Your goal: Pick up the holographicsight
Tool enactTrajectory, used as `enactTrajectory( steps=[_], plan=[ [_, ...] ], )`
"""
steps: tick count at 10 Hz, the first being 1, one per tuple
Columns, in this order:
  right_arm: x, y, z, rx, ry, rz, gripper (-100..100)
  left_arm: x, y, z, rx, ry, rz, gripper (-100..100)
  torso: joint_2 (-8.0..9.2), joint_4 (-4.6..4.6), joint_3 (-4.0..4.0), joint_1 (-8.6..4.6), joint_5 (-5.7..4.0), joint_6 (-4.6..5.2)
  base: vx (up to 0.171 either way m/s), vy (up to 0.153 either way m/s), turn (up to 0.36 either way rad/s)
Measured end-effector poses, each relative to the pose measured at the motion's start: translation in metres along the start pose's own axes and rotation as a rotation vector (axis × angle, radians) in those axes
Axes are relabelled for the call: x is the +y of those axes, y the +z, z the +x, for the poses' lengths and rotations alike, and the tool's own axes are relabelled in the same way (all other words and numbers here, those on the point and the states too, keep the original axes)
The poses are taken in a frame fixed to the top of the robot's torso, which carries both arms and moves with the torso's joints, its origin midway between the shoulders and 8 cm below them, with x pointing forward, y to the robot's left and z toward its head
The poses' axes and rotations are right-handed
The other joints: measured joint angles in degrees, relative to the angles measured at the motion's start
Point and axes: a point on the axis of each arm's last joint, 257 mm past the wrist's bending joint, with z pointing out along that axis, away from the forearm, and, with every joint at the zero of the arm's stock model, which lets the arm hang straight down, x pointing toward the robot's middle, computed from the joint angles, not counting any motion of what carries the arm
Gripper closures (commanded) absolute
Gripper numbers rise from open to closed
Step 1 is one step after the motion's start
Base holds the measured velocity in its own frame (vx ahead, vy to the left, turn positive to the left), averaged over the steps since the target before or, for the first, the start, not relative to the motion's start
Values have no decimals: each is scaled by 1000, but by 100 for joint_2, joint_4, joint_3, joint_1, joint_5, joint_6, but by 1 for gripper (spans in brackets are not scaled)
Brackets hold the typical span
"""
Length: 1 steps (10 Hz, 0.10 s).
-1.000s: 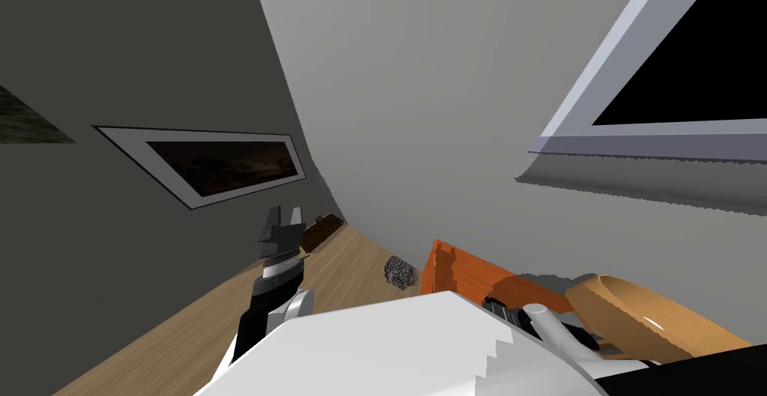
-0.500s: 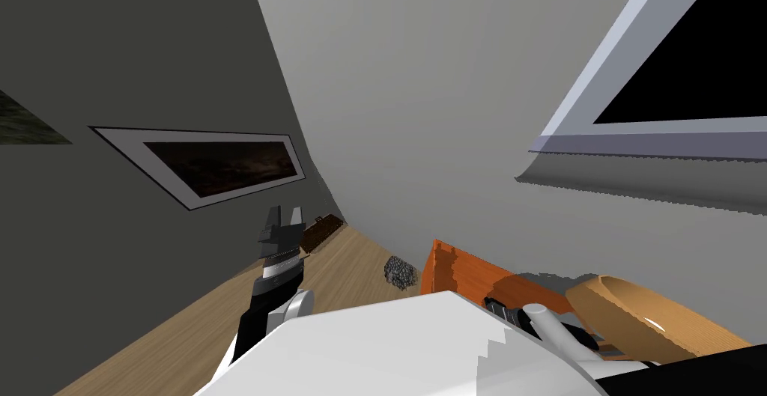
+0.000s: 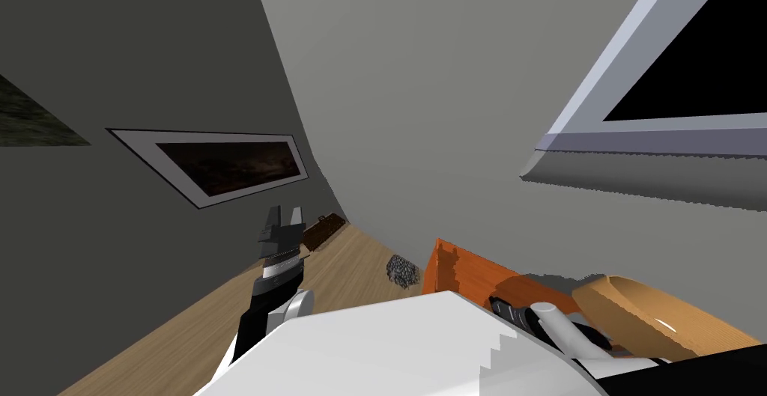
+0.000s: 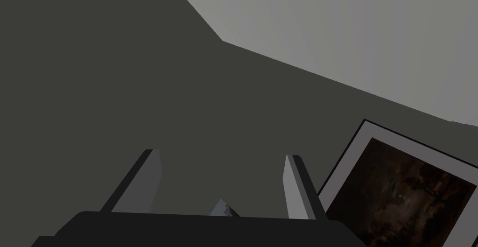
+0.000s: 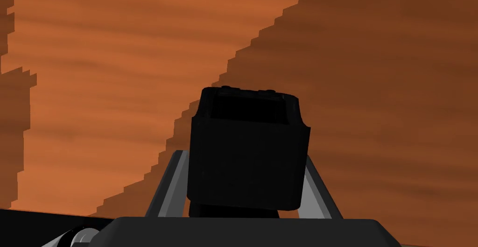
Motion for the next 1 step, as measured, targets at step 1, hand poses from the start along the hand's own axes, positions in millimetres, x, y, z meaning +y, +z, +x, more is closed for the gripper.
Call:
enactTrajectory(
  steps=[1],
  plan=[
    [0,-1,0,-1,1,1,0,0,0,0,0,0,0,0,-4,-1,-2,-12,-4,1,-3,7,-2]
  ],
)
